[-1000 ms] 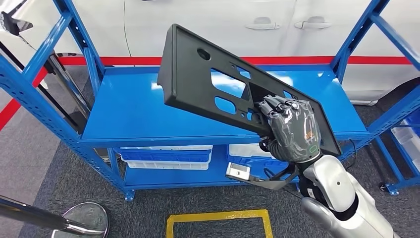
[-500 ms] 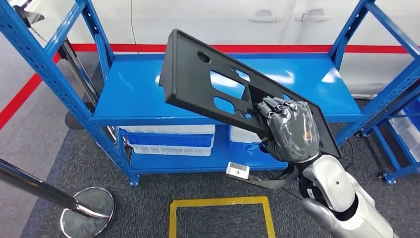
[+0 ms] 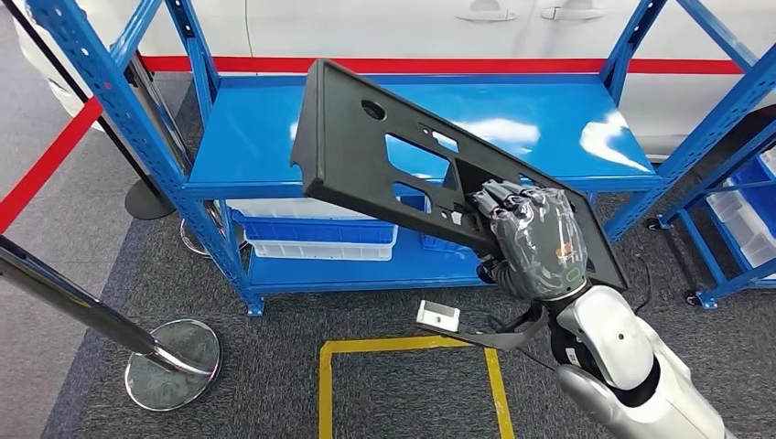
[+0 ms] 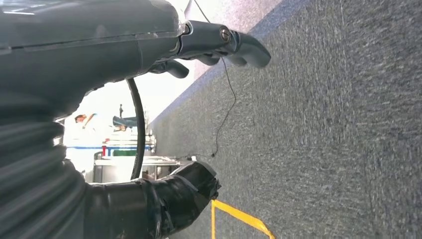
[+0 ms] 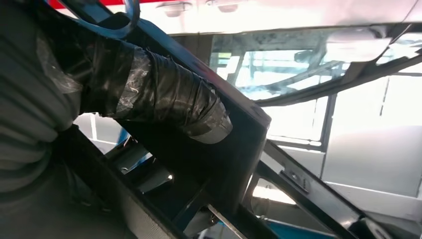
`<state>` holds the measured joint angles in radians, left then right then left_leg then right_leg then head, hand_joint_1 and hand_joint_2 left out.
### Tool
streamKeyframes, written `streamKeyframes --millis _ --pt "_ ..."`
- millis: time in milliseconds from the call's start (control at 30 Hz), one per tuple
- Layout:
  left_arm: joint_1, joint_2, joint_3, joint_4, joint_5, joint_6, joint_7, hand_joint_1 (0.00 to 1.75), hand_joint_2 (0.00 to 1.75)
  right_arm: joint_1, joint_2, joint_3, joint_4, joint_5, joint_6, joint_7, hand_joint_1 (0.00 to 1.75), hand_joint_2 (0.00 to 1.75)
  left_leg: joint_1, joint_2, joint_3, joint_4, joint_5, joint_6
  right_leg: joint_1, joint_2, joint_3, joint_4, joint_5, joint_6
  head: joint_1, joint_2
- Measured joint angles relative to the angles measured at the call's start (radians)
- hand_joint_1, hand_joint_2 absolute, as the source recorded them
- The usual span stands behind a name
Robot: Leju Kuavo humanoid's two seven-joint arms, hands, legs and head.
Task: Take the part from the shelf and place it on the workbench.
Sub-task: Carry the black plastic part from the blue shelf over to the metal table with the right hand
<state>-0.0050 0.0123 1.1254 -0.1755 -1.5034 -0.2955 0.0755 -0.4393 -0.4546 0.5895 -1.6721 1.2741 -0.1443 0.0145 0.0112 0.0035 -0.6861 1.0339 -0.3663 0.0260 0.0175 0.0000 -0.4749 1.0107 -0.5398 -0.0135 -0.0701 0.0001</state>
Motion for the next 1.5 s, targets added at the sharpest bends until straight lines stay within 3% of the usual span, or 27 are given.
streamKeyframes --millis 67,100,167,233,267,333,400,467,533,600,633,733,767,800,833,900,967,1000,1033,1100,1167,1233,1267,1300,1367,1433,1500 --pt "0.001 0.0 0.0 0.0 0.0 0.0 0.0 0.0 1.75 0.001 0.0 0.0 0.0 0.0 0.0 0.0 1.75 1.75 0.002 0.0 0.0 -0.012 0.016 -0.011 0.001 -0.002 -0.003 -0.019 0.017 -0.008 0.0 0.0" --pt "0.002 0.0 0.0 0.0 0.0 0.0 0.0 0.0 1.75 0.0 0.0 0.0 0.0 0.0 0.0 0.0 1.75 1.75 0.002 -0.001 -0.004 -0.009 0.006 -0.016 -0.002 -0.004 -0.008 -0.025 0.029 -0.014 0.0 0.0" --pt "0.002 0.001 0.0 0.0 0.0 0.0 0.001 0.0 1.75 0.0 0.001 0.001 0.0 0.0 0.0 0.0 1.75 1.75 0.001 -0.003 -0.027 0.055 -0.072 -0.025 -0.009 -0.01 -0.025 -0.033 0.053 -0.026 0.0 0.0" --pt "0.003 0.002 0.0 0.0 0.0 0.0 0.001 0.0 1.75 0.001 0.001 0.002 0.001 0.0 0.0 0.0 1.75 1.75 0.002 -0.004 -0.055 0.181 -0.165 -0.033 -0.009 -0.012 -0.052 -0.028 0.072 -0.031 -0.001 0.0" --pt "0.002 0.003 0.0 0.0 0.0 0.0 0.001 0.0 1.75 0.002 0.002 0.002 0.001 0.0 0.0 0.0 1.75 1.75 0.002 -0.004 -0.062 0.239 -0.182 -0.037 -0.009 -0.012 -0.069 -0.023 0.082 -0.03 -0.001 0.0" --pt "0.002 0.003 0.0 0.0 0.0 0.0 0.001 0.0 1.75 0.002 0.002 0.002 0.002 0.0 0.001 0.001 1.75 1.75 0.002 -0.003 -0.035 0.273 -0.149 -0.039 -0.009 -0.012 -0.105 -0.009 0.098 -0.027 -0.001 0.0" --pt "0.0 0.003 0.0 0.0 0.0 0.0 0.001 0.0 1.75 0.002 0.002 0.003 0.002 0.0 0.001 0.003 1.75 1.75 0.002 -0.004 0.056 0.176 -0.114 -0.035 -0.009 -0.012 -0.137 0.008 0.111 -0.021 -0.001 0.0" --pt "-0.002 0.003 0.0 0.0 0.0 0.0 0.001 0.0 1.75 0.001 0.002 0.003 0.001 0.001 0.002 0.004 1.75 1.75 -0.002 -0.006 0.152 0.04 -0.137 -0.027 -0.007 -0.013 -0.155 0.022 0.121 -0.012 -0.001 0.0" --pt "-0.002 0.003 0.0 0.0 0.0 0.0 0.001 0.0 1.75 0.001 0.002 0.003 0.001 0.001 0.003 0.005 1.75 1.75 -0.007 -0.008 0.183 -0.017 -0.154 -0.019 -0.007 -0.014 -0.162 0.026 0.136 -0.002 -0.001 0.0" --pt "0.0 0.003 0.0 0.0 0.0 0.0 0.002 0.0 1.75 0.002 0.002 0.003 0.001 0.001 0.004 0.006 1.75 1.75 -0.003 -0.004 0.173 -0.024 -0.136 -0.004 -0.009 -0.01 -0.17 0.032 0.132 0.009 0.0 0.0" --pt "0.0 0.003 0.0 0.0 0.0 0.001 0.002 0.0 1.75 0.003 0.002 0.003 0.001 0.0 0.005 0.006 1.75 1.75 0.0 -0.001 0.164 -0.028 -0.125 0.006 -0.01 -0.006 -0.179 0.053 0.106 0.014 0.0 0.0" --pt "0.0 0.003 0.0 0.0 0.0 0.006 0.005 0.0 1.75 0.006 0.002 0.003 0.001 -0.002 0.007 0.009 1.75 1.75 0.001 0.004 0.121 -0.03 -0.09 0.02 -0.019 0.0 -0.223 0.211 -0.032 0.027 0.002 0.0" --pt "0.0 0.004 0.0 0.0 0.0 0.008 0.006 0.0 1.75 0.008 0.003 0.003 0.001 -0.003 0.007 0.01 1.75 1.75 0.001 0.005 0.105 -0.029 -0.078 0.02 -0.022 0.0 -0.23 0.265 -0.055 0.031 0.002 0.0" --pt "0.0 0.004 0.0 0.0 0.0 0.009 0.007 0.0 1.75 0.009 0.003 0.003 0.001 -0.004 0.008 0.011 1.75 1.75 0.0 0.005 0.088 -0.028 -0.066 0.018 -0.024 0.0 -0.227 0.297 -0.053 0.033 0.002 0.0" --pt "0.0 0.005 0.0 0.0 0.0 0.01 0.007 0.0 1.75 0.01 0.003 0.003 0.002 -0.004 0.008 0.012 1.75 1.75 0.0 0.006 0.071 -0.026 -0.055 0.017 -0.026 0.0 -0.209 0.3 -0.029 0.033 0.002 0.0" --pt "0.0 0.006 0.0 0.0 0.0 0.01 0.007 0.0 1.75 0.006 0.003 0.003 0.002 -0.009 0.009 0.013 1.75 1.75 0.001 0.006 0.042 -0.02 -0.035 0.012 -0.028 0.0 -0.124 0.209 0.029 0.031 0.002 0.0" --pt "0.0 0.005 0.0 0.0 0.0 0.013 0.005 0.0 1.75 -0.005 0.004 0.003 0.002 -0.017 0.015 0.013 1.75 1.75 0.0 0.005 0.024 -0.017 -0.016 0.002 -0.024 0.001 -0.022 0.063 0.022 0.023 0.002 0.0" --pt "0.0 0.004 0.0 0.0 0.0 0.014 0.005 0.0 1.75 -0.01 0.004 0.003 0.002 -0.021 0.019 0.012 1.75 1.75 0.0 0.005 0.023 -0.019 -0.006 -0.004 -0.02 0.002 0.006 0.015 0.008 0.017 0.002 0.0" --pt "0.0 0.003 0.0 0.0 0.0 0.016 0.004 0.0 1.75 -0.016 0.005 0.003 0.002 -0.025 0.023 0.011 1.75 1.75 0.001 0.005 0.022 -0.022 0.004 -0.01 -0.016 0.003 0.018 -0.012 -0.001 0.013 0.002 0.0" --pt "0.002 0.0 0.0 0.0 0.0 0.018 0.003 0.0 1.75 -0.026 0.007 0.003 0.003 -0.031 0.03 0.009 1.75 1.75 0.003 0.002 0.021 -0.029 0.019 -0.022 -0.015 0.0 0.006 -0.021 0.016 -0.001 0.004 0.0" --pt "0.005 -0.002 0.0 0.0 0.0 0.018 0.003 0.0 1.75 -0.037 0.012 0.003 0.005 -0.037 0.036 0.006 1.75 1.75 0.004 -0.002 0.005 0.002 -0.03 -0.031 -0.018 -0.009 -0.014 -0.028 0.04 -0.02 0.003 0.0" --pt "0.005 -0.003 0.0 0.0 0.0 0.018 0.001 0.0 1.75 -0.046 0.016 0.003 0.008 -0.044 0.038 0.006 1.75 1.75 0.007 -0.003 -0.025 0.111 -0.139 -0.036 -0.017 -0.018 -0.043 -0.027 0.065 -0.033 0.003 0.0" --pt "0.004 -0.003 0.0 0.0 0.0 0.018 0.0 0.0 1.75 -0.048 0.017 0.003 0.009 -0.049 0.038 0.006 1.75 1.75 0.007 -0.003 -0.038 0.178 -0.18 -0.04 -0.015 -0.023 -0.06 -0.024 0.077 -0.036 0.003 0.0" --pt "0.004 -0.004 0.0 0.0 0.0 0.017 0.0 0.0 1.75 -0.05 0.017 0.003 0.011 -0.055 0.039 0.005 1.75 1.75 0.008 -0.003 -0.045 0.238 -0.197 -0.043 -0.013 -0.029 -0.078 -0.02 0.089 -0.036 0.003 0.0" --pt "0.004 -0.006 0.0 0.0 -0.001 0.016 -0.002 0.0 1.75 -0.053 0.017 0.003 0.013 -0.064 0.041 0.004 1.75 1.75 0.01 -0.001 -0.018 0.271 -0.157 -0.047 -0.012 -0.043 -0.115 -0.008 0.11 -0.033 0.003 0.0" --pt "0.002 -0.006 0.0 0.0 -0.001 0.016 -0.003 0.0 1.75 -0.059 0.017 0.003 0.014 -0.069 0.042 0.004 1.75 1.75 0.011 0.019 0.076 0.171 -0.12 -0.047 -0.011 -0.057 -0.15 0.009 0.126 -0.026 0.002 0.0" --pt "-0.001 -0.006 0.0 0.0 -0.001 0.016 -0.004 0.0 1.75 -0.065 0.016 0.002 0.015 -0.07 0.042 0.004 1.75 1.75 0.003 0.044 0.172 0.031 -0.143 -0.04 -0.01 -0.075 -0.172 0.023 0.138 -0.015 0.003 0.0"
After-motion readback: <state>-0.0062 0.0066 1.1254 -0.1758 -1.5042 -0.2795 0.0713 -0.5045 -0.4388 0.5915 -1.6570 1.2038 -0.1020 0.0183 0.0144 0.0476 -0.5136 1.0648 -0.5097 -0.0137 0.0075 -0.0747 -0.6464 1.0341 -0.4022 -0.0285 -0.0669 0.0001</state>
